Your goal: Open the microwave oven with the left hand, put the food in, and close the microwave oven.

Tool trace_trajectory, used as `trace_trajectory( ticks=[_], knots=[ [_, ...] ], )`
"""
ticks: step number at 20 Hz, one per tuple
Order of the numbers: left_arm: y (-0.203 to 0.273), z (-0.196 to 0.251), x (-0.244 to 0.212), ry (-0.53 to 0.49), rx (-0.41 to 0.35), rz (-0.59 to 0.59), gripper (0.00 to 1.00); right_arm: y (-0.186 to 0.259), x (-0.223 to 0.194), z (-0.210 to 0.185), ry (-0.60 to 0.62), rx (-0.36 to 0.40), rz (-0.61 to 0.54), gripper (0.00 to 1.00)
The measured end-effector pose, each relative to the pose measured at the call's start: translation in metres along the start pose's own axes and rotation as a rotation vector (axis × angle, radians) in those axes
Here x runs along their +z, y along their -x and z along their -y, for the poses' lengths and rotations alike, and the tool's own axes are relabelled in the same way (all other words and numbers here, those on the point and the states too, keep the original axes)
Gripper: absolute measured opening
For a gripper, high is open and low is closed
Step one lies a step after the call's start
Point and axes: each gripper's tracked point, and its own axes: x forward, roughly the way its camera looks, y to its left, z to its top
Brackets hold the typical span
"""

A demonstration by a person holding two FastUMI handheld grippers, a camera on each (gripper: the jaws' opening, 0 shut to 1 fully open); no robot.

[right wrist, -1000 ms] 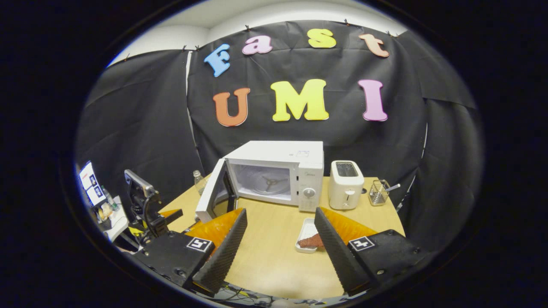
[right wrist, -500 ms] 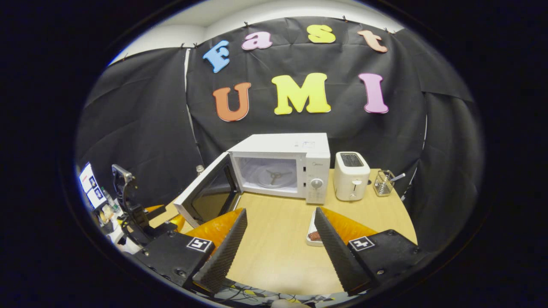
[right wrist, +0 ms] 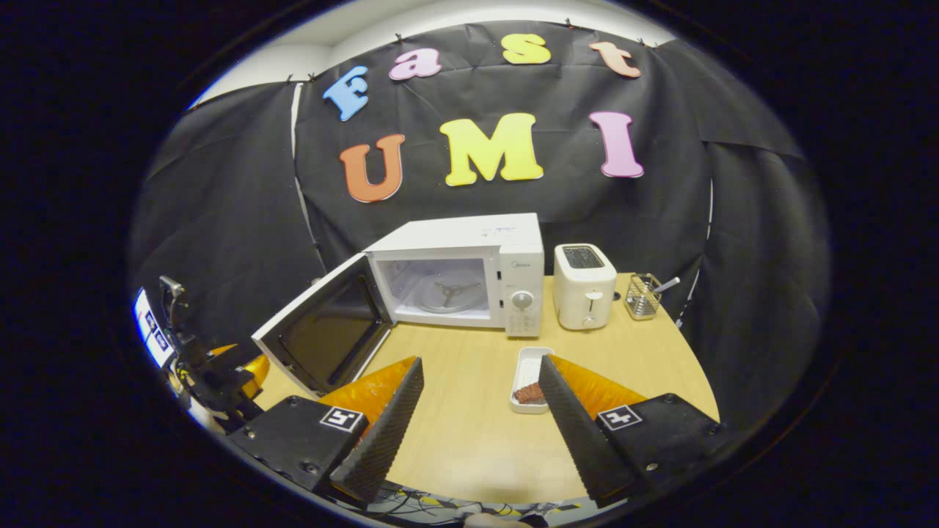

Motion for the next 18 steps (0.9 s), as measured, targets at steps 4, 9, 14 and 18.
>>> trace_trajectory(
  ticks=[4,9,14,18],
  knots=[
    [0.013,-0.007,0.010,0.009,0.011,0.010,0.94,-0.018,-0.037,0.050,-0.072,-0.065,-0.070,1.00],
    [0.038,0.015,0.035,0.024,-0.010,0.045,0.95,-0.059,-0.090,0.095,-0.295,-0.065,-0.198,0.91],
    [0.056,0.070,0.067,0.024,-0.081,0.072,0.94,-0.103,-0.115,0.122,-0.450,0.007,-0.283,0.99],
    [0.059,0.115,0.091,0.009,-0.093,0.072,0.94,-0.136,-0.117,0.132,-0.500,0.112,-0.357,0.87]
  ],
)
